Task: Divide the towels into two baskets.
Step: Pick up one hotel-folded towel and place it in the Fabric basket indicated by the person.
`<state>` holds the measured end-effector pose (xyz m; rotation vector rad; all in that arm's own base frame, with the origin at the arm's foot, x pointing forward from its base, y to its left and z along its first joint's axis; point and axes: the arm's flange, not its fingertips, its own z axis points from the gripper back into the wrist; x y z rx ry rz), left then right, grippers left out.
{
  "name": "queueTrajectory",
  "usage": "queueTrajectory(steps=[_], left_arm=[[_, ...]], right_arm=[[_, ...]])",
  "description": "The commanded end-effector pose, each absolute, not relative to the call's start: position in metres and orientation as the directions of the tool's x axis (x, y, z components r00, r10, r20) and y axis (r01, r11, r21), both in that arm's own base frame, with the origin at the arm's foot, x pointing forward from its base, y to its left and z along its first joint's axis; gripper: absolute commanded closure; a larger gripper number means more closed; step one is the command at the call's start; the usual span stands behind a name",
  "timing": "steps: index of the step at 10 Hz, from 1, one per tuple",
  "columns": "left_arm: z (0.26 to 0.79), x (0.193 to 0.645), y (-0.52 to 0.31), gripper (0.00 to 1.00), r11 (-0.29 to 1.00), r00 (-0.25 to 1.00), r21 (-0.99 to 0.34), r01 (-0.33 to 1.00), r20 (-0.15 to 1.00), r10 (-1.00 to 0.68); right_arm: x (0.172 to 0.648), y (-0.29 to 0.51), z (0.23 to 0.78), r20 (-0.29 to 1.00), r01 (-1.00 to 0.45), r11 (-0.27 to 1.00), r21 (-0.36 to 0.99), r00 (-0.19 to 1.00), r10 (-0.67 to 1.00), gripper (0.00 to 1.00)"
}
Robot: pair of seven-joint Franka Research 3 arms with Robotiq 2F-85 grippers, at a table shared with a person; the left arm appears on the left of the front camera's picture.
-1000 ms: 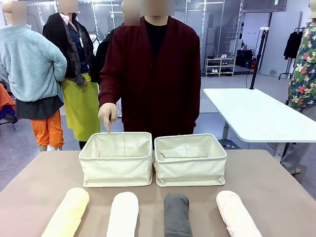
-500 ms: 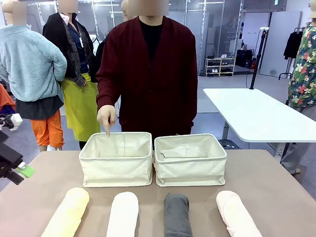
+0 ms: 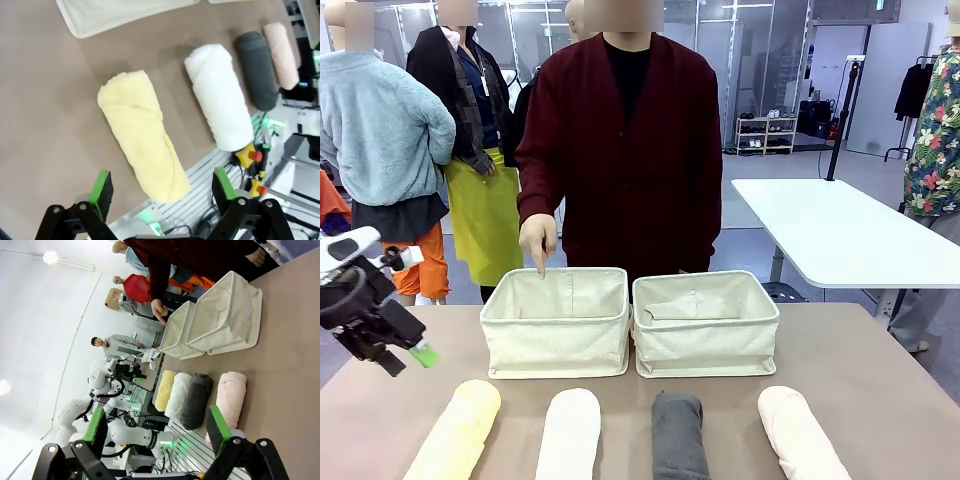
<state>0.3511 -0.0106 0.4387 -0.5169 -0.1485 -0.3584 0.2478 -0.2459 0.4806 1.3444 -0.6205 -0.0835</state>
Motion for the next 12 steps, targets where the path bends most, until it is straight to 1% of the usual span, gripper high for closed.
queueTrajectory(steps=[1,4,8,9,10,12], left_arm=[[0.380,0.307,-0.033,0.00,0.855,0.942,-0.401,0.329,0.204,-0.266],[0.352,0.289,-0.041,0.00,0.894,0.957,-0.352,0.277,0.184,-0.224],[0.322,0.260,-0.052,0.00,0.904,0.965,-0.339,0.261,0.097,-0.242],[0.315,0.256,-0.053,0.00,0.915,0.965,-0.309,0.260,0.103,-0.240],[0.307,0.250,-0.054,0.00,0.916,0.971,-0.324,0.238,0.078,-0.224],[0.295,0.243,-0.058,0.00,0.930,0.976,-0.296,0.219,0.077,-0.205]], right_arm=[[0.245,-0.246,0.484,0.384,-0.305,0.247,0.920,0.833,-0.400,0.00],[0.245,-0.246,0.484,0.384,-0.305,0.247,0.920,0.833,-0.400,0.00],[0.245,-0.246,0.484,0.384,-0.305,0.247,0.920,0.833,-0.400,0.00],[0.245,-0.246,0.484,0.384,-0.305,0.247,0.920,0.833,-0.400,0.00],[0.245,-0.246,0.484,0.384,-0.305,0.247,0.920,0.833,-0.400,0.00],[0.245,-0.246,0.484,0.384,-0.305,0.247,0.920,0.833,-0.400,0.00]])
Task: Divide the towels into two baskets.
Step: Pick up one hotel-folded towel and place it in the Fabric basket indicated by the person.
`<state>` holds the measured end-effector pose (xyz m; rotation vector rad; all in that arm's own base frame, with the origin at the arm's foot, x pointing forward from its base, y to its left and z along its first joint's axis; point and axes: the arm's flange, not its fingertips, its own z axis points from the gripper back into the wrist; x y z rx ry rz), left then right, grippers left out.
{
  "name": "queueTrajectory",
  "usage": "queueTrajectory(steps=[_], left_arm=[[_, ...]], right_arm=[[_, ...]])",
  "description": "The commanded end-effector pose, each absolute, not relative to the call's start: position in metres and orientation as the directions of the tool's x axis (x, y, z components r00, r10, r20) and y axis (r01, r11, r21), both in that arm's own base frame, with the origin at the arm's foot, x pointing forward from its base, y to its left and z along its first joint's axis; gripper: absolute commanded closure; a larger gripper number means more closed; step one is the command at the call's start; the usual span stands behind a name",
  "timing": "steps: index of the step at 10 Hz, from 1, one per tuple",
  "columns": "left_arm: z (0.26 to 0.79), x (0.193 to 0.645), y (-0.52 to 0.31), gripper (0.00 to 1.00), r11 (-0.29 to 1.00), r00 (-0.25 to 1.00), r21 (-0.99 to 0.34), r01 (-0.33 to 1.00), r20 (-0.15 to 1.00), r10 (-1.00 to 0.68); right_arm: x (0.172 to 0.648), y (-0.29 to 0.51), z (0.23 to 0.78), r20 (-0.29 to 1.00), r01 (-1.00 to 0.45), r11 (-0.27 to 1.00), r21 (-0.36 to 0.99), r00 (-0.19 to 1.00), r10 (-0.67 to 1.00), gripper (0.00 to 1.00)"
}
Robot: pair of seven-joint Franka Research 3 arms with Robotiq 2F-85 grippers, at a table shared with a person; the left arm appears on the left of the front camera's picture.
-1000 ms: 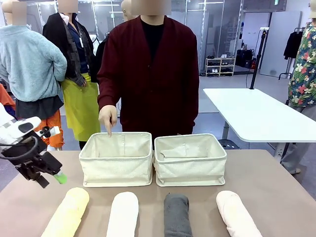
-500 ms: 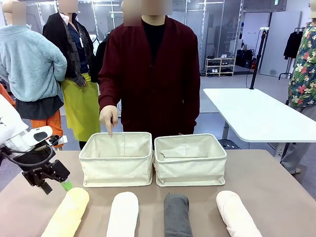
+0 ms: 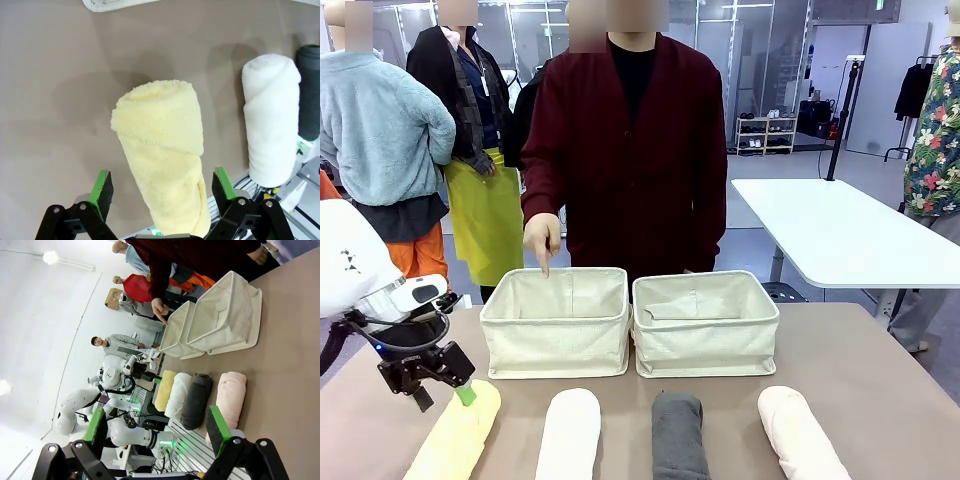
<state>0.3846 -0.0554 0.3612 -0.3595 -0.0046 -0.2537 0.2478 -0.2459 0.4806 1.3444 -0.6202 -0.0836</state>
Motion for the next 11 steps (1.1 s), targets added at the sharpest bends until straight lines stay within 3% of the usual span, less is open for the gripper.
queueTrajectory(steps=[1,5,7,8,9,10,11], left_arm=[[0.287,0.239,-0.059,0.00,0.933,0.981,-0.306,0.192,0.056,-0.183],[0.262,0.226,-0.060,0.00,0.936,0.987,-0.321,0.143,-0.018,-0.157],[0.261,0.223,-0.063,0.00,0.916,0.978,-0.358,0.179,-0.032,-0.204],[0.262,0.221,-0.062,0.41,0.905,0.973,-0.376,0.200,-0.032,-0.229],[0.264,0.221,-0.062,0.60,0.907,0.972,-0.363,0.211,-0.017,-0.233],[0.266,0.221,-0.062,1.00,0.907,0.972,-0.361,0.217,-0.001,-0.233],[0.268,0.221,-0.063,1.00,0.907,0.973,-0.361,0.219,0.009,-0.231]], right_arm=[[0.245,-0.246,0.484,0.384,-0.305,0.247,0.920,0.833,-0.400,0.00],[0.245,-0.246,0.484,0.384,-0.305,0.247,0.920,0.833,-0.400,0.00],[0.245,-0.246,0.484,0.384,-0.305,0.247,0.920,0.833,-0.400,0.00],[0.245,-0.246,0.484,0.384,-0.305,0.247,0.920,0.833,-0.400,0.00],[0.245,-0.246,0.484,0.384,-0.305,0.247,0.920,0.833,-0.400,0.00],[0.245,-0.246,0.484,0.384,-0.305,0.247,0.920,0.833,-0.400,0.00],[0.245,-0.246,0.484,0.384,-0.305,0.247,0.920,0.833,-0.400,0.00]])
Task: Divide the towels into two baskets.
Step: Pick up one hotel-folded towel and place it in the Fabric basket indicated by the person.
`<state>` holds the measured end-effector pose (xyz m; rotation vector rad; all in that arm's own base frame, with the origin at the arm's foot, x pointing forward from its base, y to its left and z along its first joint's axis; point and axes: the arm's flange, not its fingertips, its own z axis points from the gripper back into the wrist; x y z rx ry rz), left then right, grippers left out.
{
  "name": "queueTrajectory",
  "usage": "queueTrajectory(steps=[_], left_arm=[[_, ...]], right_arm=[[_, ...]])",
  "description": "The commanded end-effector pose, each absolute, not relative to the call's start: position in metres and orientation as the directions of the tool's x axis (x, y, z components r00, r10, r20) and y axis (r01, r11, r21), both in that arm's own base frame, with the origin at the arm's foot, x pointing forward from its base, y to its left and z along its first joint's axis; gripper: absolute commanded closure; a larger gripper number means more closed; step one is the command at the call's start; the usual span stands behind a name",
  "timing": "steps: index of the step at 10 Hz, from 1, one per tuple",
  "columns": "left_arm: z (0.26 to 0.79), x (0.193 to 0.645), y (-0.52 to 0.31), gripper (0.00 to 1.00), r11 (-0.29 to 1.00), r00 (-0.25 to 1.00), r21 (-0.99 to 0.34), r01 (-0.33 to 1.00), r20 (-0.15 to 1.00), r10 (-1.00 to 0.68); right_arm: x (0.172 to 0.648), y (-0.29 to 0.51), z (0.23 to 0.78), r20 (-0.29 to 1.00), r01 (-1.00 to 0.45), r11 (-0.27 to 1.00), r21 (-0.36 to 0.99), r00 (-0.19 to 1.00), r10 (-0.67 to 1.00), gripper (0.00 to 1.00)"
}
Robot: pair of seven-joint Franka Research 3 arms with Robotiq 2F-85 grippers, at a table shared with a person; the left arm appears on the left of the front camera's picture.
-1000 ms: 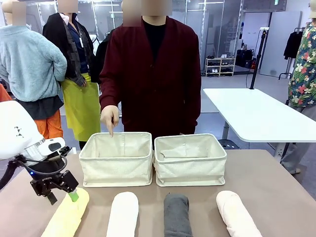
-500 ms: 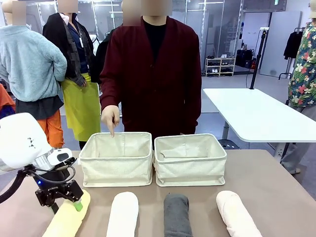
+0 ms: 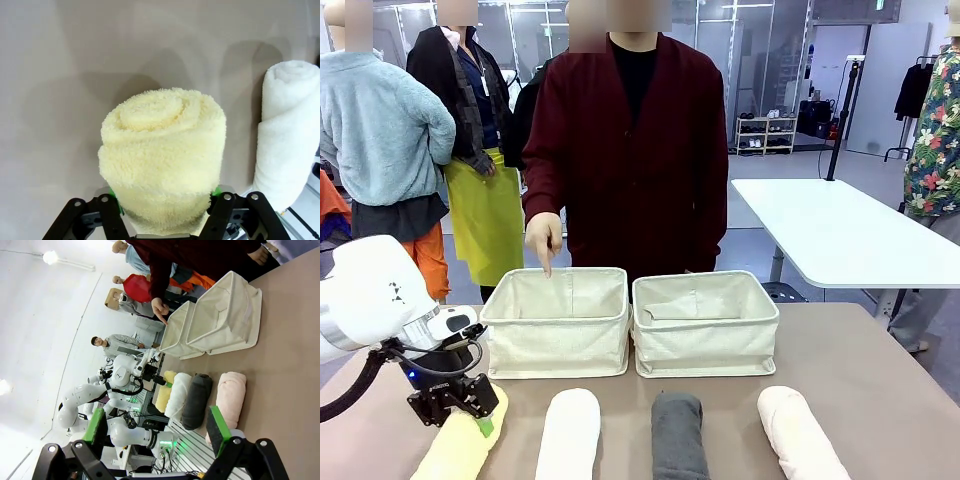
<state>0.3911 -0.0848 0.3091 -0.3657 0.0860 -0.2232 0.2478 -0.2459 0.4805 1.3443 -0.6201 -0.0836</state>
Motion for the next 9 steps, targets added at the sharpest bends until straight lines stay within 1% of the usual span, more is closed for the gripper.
queueTrajectory(steps=[1,2,3,4,6,7,8,9], left_arm=[[0.269,0.221,-0.062,1.00,0.908,0.974,-0.360,0.214,0.013,-0.225],[0.275,0.223,-0.062,0.86,0.908,0.975,-0.359,0.215,0.029,-0.220],[0.292,0.223,-0.063,0.95,0.907,0.973,-0.354,0.229,0.068,-0.219],[0.316,0.217,-0.070,1.00,0.897,0.959,-0.339,0.282,0.121,-0.256],[0.372,0.222,-0.075,1.00,0.861,0.918,-0.323,0.393,0.192,-0.347],[0.398,0.229,-0.080,1.00,0.800,0.862,-0.324,0.506,0.218,-0.457],[0.414,0.227,-0.090,1.00,0.698,0.783,-0.358,0.621,0.237,-0.575],[0.425,0.225,-0.100,1.00,0.607,0.678,-0.312,0.731,0.235,-0.696]], right_arm=[[0.245,-0.246,0.484,0.384,-0.305,0.247,0.920,0.833,-0.400,0.00],[0.245,-0.246,0.484,0.384,-0.305,0.247,0.920,0.833,-0.400,0.00],[0.245,-0.246,0.484,0.384,-0.305,0.247,0.920,0.833,-0.400,0.00],[0.245,-0.246,0.484,0.384,-0.305,0.247,0.920,0.833,-0.400,0.00],[0.245,-0.246,0.484,0.384,-0.305,0.247,0.920,0.833,-0.400,0.00],[0.245,-0.246,0.484,0.384,-0.305,0.247,0.920,0.833,-0.400,0.00],[0.245,-0.246,0.484,0.384,-0.305,0.247,0.920,0.833,-0.400,0.00],[0.245,-0.246,0.484,0.384,-0.305,0.247,0.920,0.833,-0.400,0.00]])
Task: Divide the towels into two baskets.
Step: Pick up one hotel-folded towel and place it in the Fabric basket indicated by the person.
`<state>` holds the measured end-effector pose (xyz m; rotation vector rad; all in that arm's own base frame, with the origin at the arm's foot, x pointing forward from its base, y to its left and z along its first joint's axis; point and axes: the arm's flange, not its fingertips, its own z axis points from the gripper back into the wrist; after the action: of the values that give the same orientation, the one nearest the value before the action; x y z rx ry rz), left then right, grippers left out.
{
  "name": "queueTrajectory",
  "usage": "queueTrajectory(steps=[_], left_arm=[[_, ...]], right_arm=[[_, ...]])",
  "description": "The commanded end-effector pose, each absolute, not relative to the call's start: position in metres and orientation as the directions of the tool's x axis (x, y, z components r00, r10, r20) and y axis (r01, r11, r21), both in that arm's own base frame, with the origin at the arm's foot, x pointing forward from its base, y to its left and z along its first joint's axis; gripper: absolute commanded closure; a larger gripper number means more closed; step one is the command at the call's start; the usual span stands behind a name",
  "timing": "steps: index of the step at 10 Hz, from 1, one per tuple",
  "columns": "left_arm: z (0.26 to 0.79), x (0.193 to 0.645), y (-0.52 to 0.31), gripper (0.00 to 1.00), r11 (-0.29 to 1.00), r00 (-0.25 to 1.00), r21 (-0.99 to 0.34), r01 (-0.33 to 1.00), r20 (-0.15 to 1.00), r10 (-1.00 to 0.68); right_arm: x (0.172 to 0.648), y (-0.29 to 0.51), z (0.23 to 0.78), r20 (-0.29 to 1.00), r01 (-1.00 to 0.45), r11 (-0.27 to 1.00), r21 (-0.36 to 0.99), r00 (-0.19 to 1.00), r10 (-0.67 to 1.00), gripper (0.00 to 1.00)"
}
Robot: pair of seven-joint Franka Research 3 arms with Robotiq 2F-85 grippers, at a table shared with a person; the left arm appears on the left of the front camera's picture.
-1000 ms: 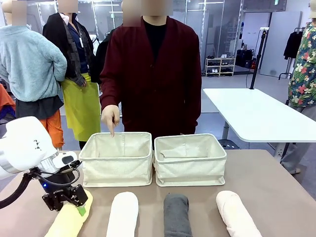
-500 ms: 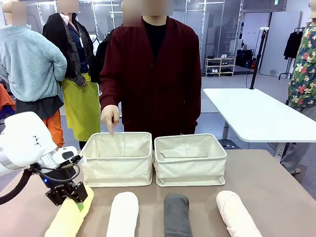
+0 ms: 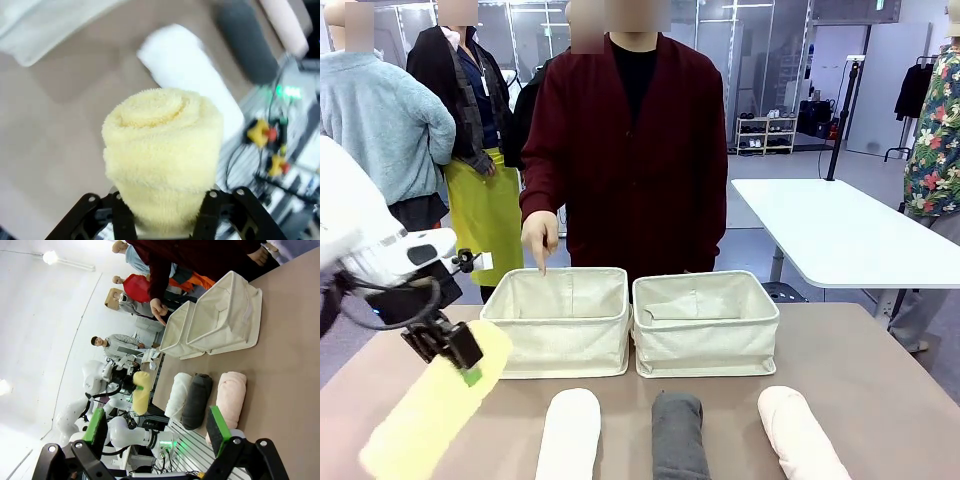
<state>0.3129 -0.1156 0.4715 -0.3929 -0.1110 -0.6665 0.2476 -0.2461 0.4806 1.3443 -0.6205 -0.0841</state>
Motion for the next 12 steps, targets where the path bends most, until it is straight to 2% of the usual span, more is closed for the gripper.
queueTrajectory(steps=[1,2,4,5,6,8,9,10,11,12], left_arm=[[0.433,0.222,-0.111,1.00,0.512,0.566,-0.260,0.819,0.219,-0.795],[0.441,0.220,-0.124,1.00,0.341,0.381,-0.222,0.914,0.173,-0.908],[0.448,0.220,-0.142,1.00,0.145,0.168,-0.150,0.978,0.153,-0.974],[0.455,0.216,-0.142,1.00,0.129,0.167,-0.152,0.980,0.276,-0.947],[0.483,0.243,-0.154,1.00,0.249,0.283,-0.224,0.942,0.134,-0.950],[0.483,0.243,-0.154,1.00,0.249,0.283,-0.224,0.942,0.134,-0.950],[0.485,0.242,-0.159,0.63,0.188,0.221,-0.200,0.962,0.154,-0.963],[0.496,0.236,-0.168,0.63,0.084,0.092,-0.067,0.994,0.121,-0.988],[0.511,0.254,-0.192,0.63,0.030,0.023,0.114,0.993,0.065,-0.998],[0.521,0.278,-0.208,0.63,-0.047,-0.064,0.184,0.982,0.092,-0.994]], right_arm=[[0.245,-0.246,0.484,0.384,-0.305,0.247,0.920,0.833,-0.400,0.00],[0.245,-0.246,0.484,0.384,-0.305,0.247,0.920,0.833,-0.400,0.00],[0.245,-0.246,0.484,0.384,-0.305,0.247,0.920,0.833,-0.400,0.00],[0.245,-0.246,0.484,0.384,-0.305,0.247,0.920,0.833,-0.400,0.00],[0.245,-0.246,0.484,0.384,-0.305,0.247,0.920,0.833,-0.400,0.00],[0.245,-0.246,0.484,0.384,-0.305,0.247,0.920,0.833,-0.400,0.00],[0.245,-0.246,0.484,0.384,-0.305,0.247,0.920,0.833,-0.400,0.00],[0.245,-0.246,0.484,0.384,-0.305,0.247,0.920,0.833,-0.400,0.00],[0.245,-0.246,0.484,0.384,-0.305,0.247,0.920,0.833,-0.400,0.00],[0.245,-0.246,0.484,0.384,-0.305,0.247,0.920,0.833,-0.400,0.00]])
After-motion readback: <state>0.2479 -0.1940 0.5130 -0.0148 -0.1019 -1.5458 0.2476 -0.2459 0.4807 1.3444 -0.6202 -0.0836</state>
